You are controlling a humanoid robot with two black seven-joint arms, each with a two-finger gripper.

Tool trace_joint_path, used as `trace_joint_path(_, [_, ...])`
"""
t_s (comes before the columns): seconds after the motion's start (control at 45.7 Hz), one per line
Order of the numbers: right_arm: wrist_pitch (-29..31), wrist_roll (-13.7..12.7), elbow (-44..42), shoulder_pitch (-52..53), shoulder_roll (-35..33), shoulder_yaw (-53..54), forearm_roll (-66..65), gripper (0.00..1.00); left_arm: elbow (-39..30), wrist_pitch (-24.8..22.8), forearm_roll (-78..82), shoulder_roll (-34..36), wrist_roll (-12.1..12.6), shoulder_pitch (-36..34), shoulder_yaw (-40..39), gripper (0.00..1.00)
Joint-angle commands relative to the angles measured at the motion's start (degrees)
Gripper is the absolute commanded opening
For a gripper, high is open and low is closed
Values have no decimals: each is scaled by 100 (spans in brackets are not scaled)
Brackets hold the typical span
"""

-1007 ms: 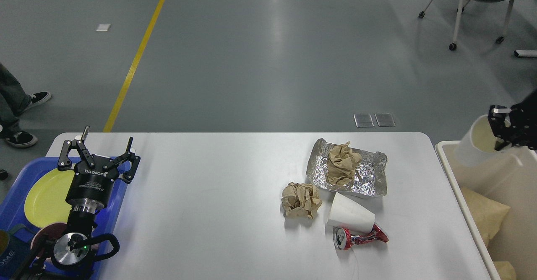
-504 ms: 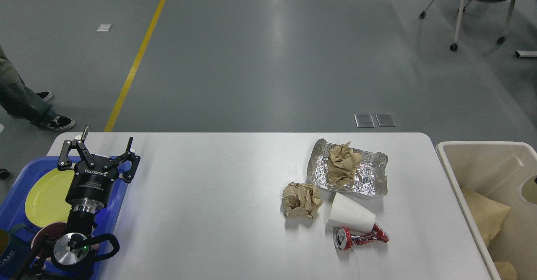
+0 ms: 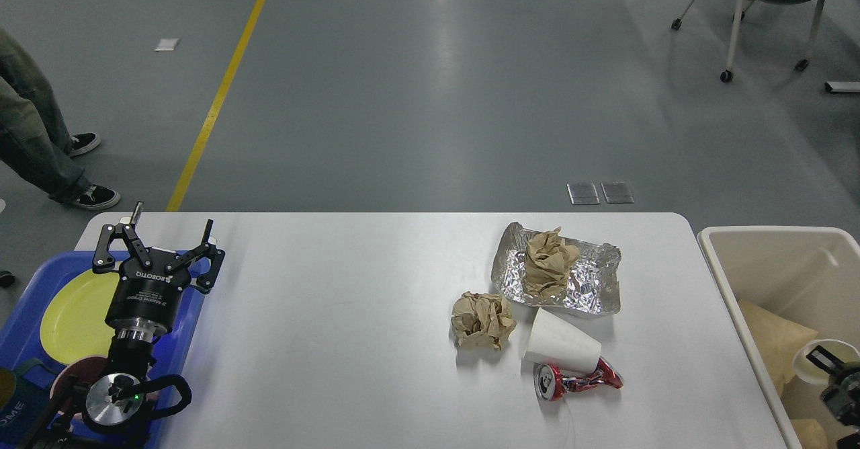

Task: Tidy desktop
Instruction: 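Release the cup in the bin and raise the right gripper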

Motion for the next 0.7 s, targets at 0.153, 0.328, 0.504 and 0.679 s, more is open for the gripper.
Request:
trace_joint_path(0.153, [-26,-2,-56,-59,65,-12,3,0,0,0,1,0,0,0,0,96])
trace_joint_path(0.328, [-491,16,-12,-59,21,41,3,74,0,0,1,0,0,0,0,96])
trace_joint_path(0.504, [-764,51,15,-59,39,32,-6,100,0,0,1,0,0,0,0,96])
trace_joint_path(0.679, [-729,69,15,-68,12,-38,-15,100,0,0,-8,0,0,0,0,96])
